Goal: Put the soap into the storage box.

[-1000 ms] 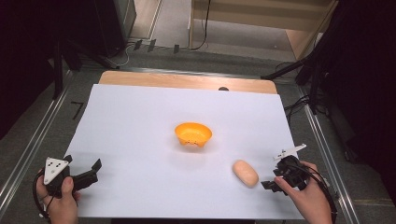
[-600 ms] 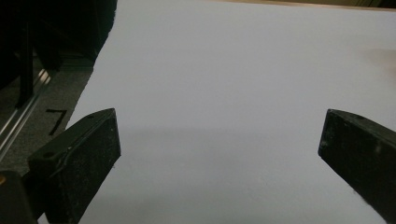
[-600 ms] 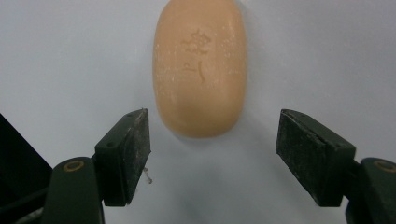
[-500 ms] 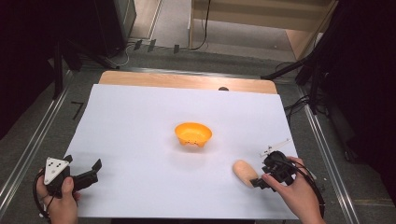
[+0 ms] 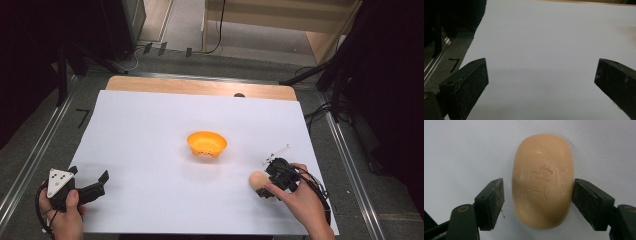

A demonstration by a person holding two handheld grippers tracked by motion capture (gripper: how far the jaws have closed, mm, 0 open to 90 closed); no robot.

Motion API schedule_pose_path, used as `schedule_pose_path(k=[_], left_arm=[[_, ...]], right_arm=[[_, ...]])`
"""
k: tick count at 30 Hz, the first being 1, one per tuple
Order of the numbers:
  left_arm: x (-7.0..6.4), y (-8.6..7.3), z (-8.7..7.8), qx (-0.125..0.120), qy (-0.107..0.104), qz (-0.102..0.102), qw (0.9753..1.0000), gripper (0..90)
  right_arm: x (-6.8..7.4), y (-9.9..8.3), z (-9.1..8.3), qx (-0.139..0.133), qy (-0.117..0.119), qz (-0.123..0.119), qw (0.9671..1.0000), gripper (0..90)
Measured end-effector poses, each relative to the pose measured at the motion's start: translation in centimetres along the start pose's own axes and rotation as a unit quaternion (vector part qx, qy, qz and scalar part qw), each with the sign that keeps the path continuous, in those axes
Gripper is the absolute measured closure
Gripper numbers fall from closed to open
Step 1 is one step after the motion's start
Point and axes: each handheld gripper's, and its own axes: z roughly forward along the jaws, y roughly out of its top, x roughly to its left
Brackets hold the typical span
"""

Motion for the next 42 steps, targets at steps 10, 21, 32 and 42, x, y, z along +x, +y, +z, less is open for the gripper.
schedule_pose_path(k=[10,21,32,42], left_arm=[[0.0,0.0,0.0,0.000,0.000,0.000,1.0000,0.0],[0.0,0.0,0.0,0.000,0.001,0.000,1.0000,0.0],[0.0,0.0,0.0,0.000,0.002,0.000,1.0000,0.0],[0.0,0.0,0.1,0.001,0.002,0.000,1.0000,0.0]], right_arm=[[0.2,0.7,1.4,0.013,-0.021,-0.002,0.9997,31.1],[1.3,0.7,1.9,0.013,-0.067,-0.026,0.9973,32.5],[1.3,0.9,2.0,0.018,-0.069,-0.012,0.9974,32.6],[1.3,0.8,2.0,0.014,-0.070,-0.009,0.9974,32.2]])
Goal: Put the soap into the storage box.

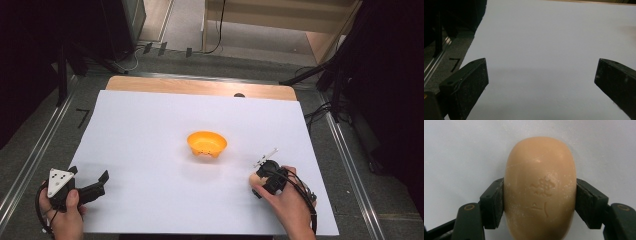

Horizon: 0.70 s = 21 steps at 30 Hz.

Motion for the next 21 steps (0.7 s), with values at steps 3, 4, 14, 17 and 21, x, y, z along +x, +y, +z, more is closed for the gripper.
schedule_pose_path(k=[3,4,14,17,21], left_arm=[[0.00,0.01,0.01,0.001,0.000,0.001,1.0000,0.0],[0.00,0.00,0.01,0.000,0.000,0.000,1.0000,0.0],[0.05,0.00,-0.02,-0.001,0.000,-0.001,1.0000,0.0],[0.05,0.00,-0.01,-0.001,0.000,-0.001,1.0000,0.0],[0.05,0.00,-0.02,-0.001,0.000,-0.001,1.0000,0.0]], right_arm=[[0.09,-0.07,-0.03,-0.002,-0.001,-0.001,1.0000,33.0],[0.08,-0.09,-0.07,-0.001,0.000,0.001,1.0000,33.3],[-0.40,0.02,-0.22,-0.004,0.016,-0.019,0.9997,33.5],[-0.45,0.08,-0.31,-0.005,0.017,-0.025,0.9995,33.6],[-0.45,0.34,-0.53,-0.005,0.016,-0.033,0.9993,33.6]])
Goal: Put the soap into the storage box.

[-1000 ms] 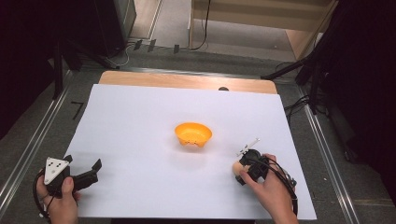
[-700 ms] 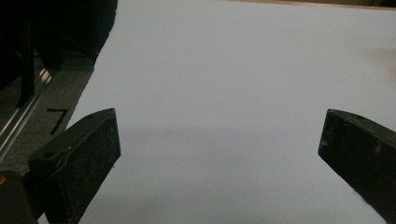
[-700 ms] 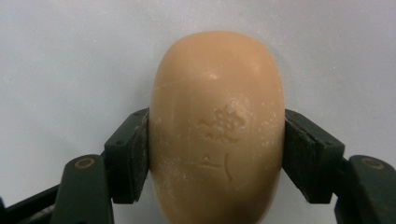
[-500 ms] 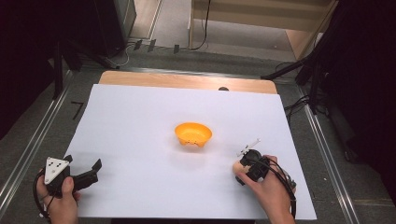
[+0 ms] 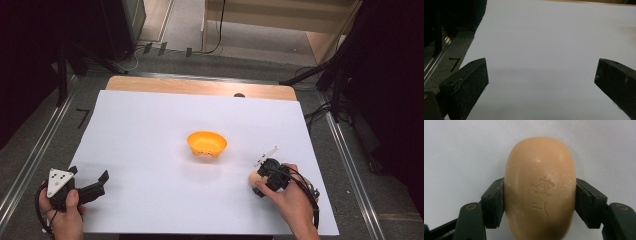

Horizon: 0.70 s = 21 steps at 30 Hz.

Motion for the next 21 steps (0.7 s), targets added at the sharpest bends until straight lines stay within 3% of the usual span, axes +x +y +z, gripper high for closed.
schedule_pose_path(k=[12,18,21], left_arm=[[0.0,0.0,0.0,0.000,0.000,0.001,1.0000,0.0],[0.0,0.0,0.0,0.000,0.000,0.000,1.0000,0.0],[0.0,0.0,0.0,-0.001,0.000,0.000,1.0000,0.0]], right_arm=[[-0.6,1.6,-1.6,-0.012,-0.013,-0.031,0.9994,33.6],[-1.2,2.6,-2.2,-0.025,-0.012,-0.072,0.9970,33.6],[-1.5,3.1,-2.2,-0.028,0.001,-0.096,0.9949,33.5]])
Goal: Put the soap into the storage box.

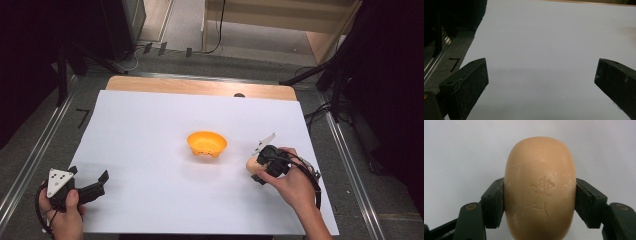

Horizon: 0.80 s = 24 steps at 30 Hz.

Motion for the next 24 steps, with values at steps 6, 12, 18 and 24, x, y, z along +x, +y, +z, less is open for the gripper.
schedule_pose_path(k=[6,12,18,24], left_arm=[[0.0,0.0,0.0,0.000,0.000,-0.001,1.0000,0.0],[0.0,0.0,0.0,0.000,0.000,-0.001,1.0000,0.0],[0.0,0.0,0.0,0.001,-0.001,-0.001,1.0000,0.0],[0.0,0.0,0.0,0.001,-0.001,-0.001,1.0000,0.0]], right_arm=[[-0.4,1.0,0.2,-0.011,0.017,-0.039,0.9990,33.6],[-0.5,2.2,0.1,-0.022,0.027,-0.081,0.9961,33.6],[-0.5,3.3,0.2,-0.023,0.032,-0.116,0.9924,33.6],[-0.5,4.2,0.2,-0.027,0.029,-0.150,0.9878,33.5]])
